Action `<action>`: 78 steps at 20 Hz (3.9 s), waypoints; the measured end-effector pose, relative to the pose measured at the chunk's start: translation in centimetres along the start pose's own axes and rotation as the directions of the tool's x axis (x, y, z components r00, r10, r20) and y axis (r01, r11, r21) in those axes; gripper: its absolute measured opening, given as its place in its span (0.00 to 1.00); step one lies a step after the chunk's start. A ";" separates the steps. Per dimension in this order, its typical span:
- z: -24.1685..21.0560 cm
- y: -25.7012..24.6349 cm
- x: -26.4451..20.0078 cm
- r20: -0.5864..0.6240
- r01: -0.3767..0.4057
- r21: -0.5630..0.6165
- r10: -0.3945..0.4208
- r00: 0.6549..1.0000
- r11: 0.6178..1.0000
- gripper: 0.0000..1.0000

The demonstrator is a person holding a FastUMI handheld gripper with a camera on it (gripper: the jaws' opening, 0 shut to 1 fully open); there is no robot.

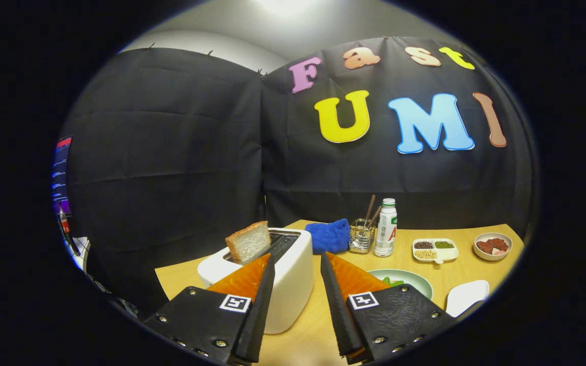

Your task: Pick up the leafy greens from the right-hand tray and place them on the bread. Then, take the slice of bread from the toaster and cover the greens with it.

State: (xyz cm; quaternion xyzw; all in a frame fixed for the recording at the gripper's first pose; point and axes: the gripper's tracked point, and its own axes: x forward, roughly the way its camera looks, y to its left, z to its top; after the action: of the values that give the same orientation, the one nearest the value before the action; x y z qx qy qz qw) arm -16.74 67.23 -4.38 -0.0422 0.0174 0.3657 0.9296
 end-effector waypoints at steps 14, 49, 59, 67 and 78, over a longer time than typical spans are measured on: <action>-1.6 7.4 7.4 -0.085 0.006 -0.110 -0.015 0.996 0.994 0.56; 6.6 0.5 3.4 0.063 0.081 0.009 -0.082 0.995 0.997 0.05; 4.5 -6.5 0.4 0.020 0.176 0.027 -0.177 0.984 0.984 0.05; 1.9 -9.8 0.4 -0.023 0.232 0.039 -0.231 0.973 0.972 0.05; -0.7 -12.5 0.7 -0.069 0.281 0.058 -0.277 0.958 0.958 0.05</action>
State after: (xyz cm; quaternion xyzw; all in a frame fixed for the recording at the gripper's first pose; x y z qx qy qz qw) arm -7.69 58.55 -4.28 -0.0241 0.0516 0.2286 0.9719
